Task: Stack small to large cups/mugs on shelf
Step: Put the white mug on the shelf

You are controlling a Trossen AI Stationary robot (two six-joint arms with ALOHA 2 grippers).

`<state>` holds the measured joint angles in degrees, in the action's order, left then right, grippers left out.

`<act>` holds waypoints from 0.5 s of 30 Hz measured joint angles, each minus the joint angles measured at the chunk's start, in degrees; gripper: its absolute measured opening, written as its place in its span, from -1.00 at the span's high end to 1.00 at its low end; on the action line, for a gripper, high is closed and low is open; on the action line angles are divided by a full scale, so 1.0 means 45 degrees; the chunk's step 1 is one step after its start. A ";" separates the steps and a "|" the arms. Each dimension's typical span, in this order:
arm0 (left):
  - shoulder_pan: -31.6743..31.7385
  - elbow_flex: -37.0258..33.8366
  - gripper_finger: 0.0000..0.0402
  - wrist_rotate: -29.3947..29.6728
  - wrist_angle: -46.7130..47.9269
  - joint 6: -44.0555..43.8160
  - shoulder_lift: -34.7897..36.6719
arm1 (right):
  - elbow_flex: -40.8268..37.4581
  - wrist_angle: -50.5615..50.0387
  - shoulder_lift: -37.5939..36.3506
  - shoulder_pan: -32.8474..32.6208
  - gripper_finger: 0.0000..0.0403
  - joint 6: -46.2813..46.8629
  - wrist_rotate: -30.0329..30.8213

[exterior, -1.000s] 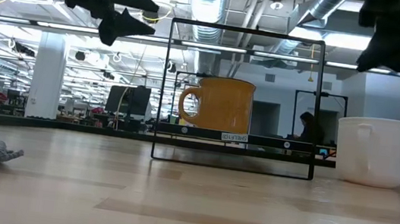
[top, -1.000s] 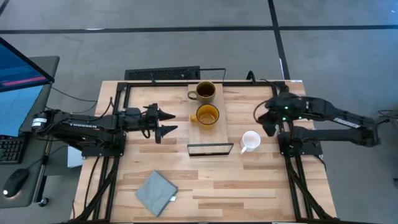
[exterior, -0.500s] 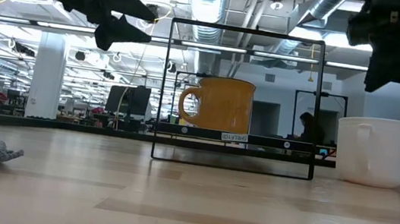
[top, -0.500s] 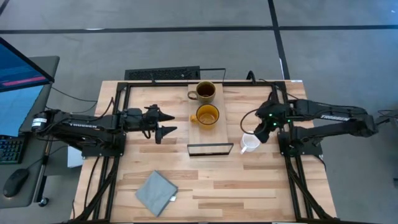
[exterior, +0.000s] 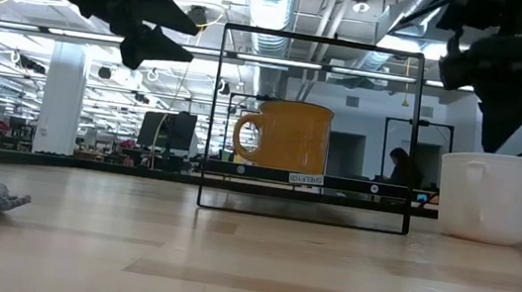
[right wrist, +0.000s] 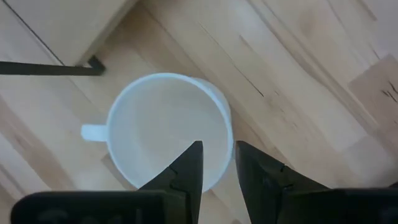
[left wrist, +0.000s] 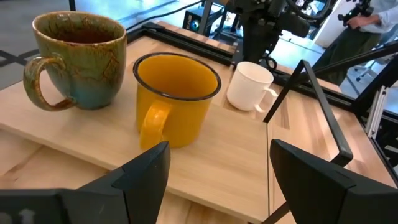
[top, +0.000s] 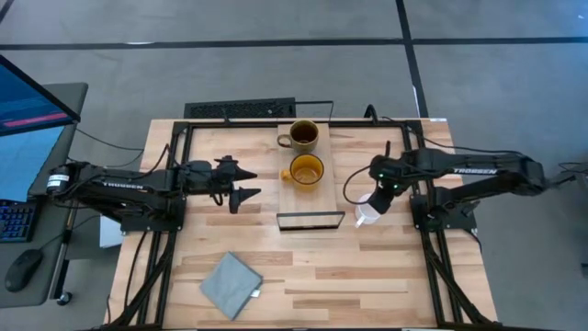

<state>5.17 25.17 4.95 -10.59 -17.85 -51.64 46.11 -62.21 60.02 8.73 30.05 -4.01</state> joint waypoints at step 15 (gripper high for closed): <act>0.0000 0.0005 -0.33 0.0000 0.0688 0.0000 -0.0005 | 0.0000 0.0013 0.1601 -0.0010 0.41 -0.0486 -0.0005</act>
<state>5.17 25.19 4.95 -7.49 -17.85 -51.66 46.11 -62.15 67.22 8.69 27.86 -4.03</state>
